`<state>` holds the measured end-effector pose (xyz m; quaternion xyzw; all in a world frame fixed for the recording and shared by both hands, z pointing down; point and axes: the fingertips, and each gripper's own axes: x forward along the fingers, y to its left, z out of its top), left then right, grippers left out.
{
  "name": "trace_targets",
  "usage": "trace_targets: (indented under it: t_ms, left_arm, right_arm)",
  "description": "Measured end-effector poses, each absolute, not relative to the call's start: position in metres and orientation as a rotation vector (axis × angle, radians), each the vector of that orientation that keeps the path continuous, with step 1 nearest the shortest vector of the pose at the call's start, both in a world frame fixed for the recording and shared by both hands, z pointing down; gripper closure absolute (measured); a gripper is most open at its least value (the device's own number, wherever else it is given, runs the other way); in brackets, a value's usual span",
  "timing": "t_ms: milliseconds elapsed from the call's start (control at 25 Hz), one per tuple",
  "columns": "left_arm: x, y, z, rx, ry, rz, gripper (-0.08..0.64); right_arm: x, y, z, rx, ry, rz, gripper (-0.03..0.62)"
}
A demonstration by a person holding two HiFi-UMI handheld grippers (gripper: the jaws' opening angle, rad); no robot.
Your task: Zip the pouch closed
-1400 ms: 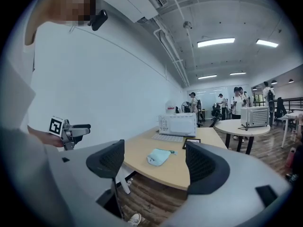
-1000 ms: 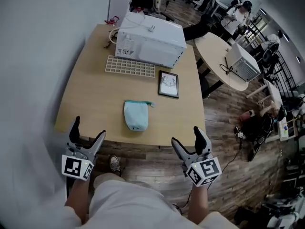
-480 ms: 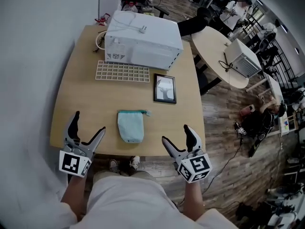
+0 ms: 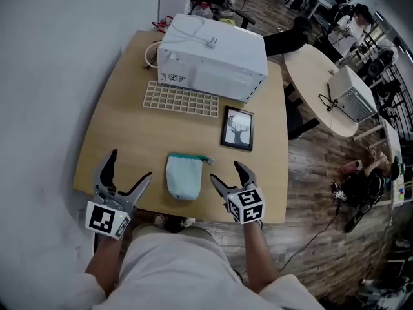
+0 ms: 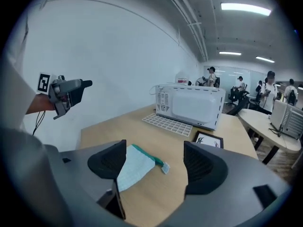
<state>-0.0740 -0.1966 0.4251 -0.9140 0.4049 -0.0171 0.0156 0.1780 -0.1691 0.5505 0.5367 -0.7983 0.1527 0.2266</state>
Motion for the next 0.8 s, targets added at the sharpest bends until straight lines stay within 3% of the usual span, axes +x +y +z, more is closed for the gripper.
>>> trace_targets:
  t_ms: [440,800]
  left_arm:
    - [-0.065,-0.188,0.429,-2.82,1.326,-0.197,0.129]
    - [-0.089,-0.185,0.427,-2.757,1.46,-0.239,0.129]
  right_arm:
    - [0.189,-0.218,0.673,1.266,-2.1,0.619,0.27]
    - [0.191,-0.229,0.71,1.187,-2.013,0.638,0.371]
